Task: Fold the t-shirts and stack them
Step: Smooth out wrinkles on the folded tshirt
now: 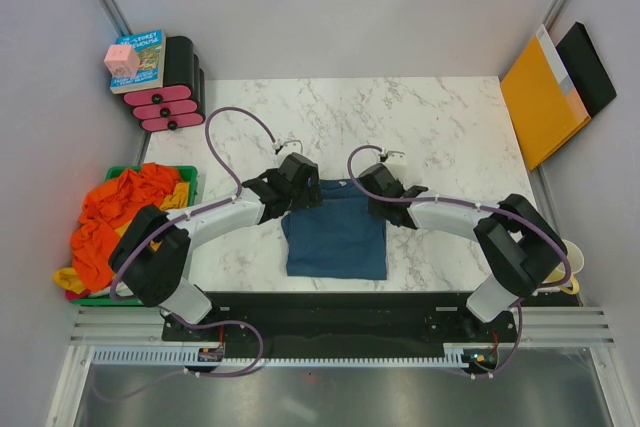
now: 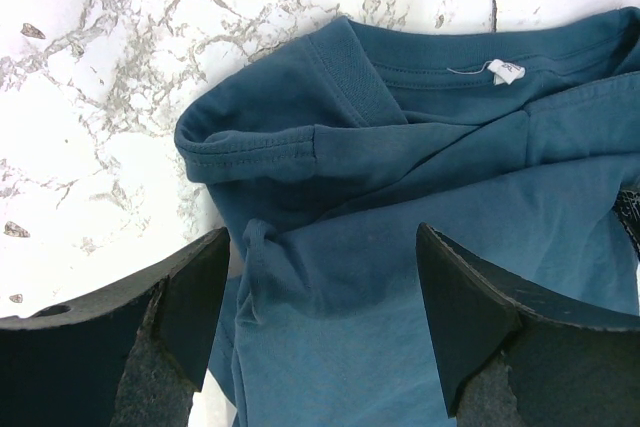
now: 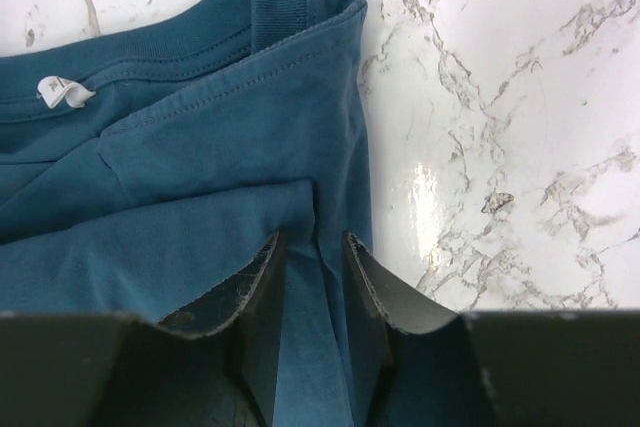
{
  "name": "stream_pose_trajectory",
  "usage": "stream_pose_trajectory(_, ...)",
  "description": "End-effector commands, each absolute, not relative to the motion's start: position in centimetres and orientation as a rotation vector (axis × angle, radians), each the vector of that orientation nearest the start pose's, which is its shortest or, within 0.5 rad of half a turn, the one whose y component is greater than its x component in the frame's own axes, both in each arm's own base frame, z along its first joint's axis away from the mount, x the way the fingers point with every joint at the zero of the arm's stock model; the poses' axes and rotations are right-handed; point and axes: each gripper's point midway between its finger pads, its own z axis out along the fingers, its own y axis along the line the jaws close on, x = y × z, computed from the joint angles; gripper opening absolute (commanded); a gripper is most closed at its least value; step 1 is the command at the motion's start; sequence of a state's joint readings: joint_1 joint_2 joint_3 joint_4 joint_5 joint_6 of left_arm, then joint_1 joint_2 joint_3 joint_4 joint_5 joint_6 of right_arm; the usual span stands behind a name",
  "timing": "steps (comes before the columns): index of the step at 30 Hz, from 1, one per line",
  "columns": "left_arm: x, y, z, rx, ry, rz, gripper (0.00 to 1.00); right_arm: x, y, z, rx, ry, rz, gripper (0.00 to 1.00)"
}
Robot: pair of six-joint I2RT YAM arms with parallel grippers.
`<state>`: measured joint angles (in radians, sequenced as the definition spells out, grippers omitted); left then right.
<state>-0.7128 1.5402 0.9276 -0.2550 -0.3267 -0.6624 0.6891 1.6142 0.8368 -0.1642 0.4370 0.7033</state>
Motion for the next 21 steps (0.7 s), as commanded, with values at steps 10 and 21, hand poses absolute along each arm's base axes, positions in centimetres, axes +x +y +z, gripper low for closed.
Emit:
stream_pose_trajectory(10, 32.1, -23.2, 8.4, -0.069, 2.357, -0.284, 0.81, 33.6, 21.3, 7.5, 0.223, 2.273, 0.225, 0.36)
stream_pose_trajectory(21, 31.9, -23.1, 8.2, -0.068, 2.362, -0.282, 0.81, 33.0, 21.5, 4.7, 0.214, 2.343, 0.200, 0.33)
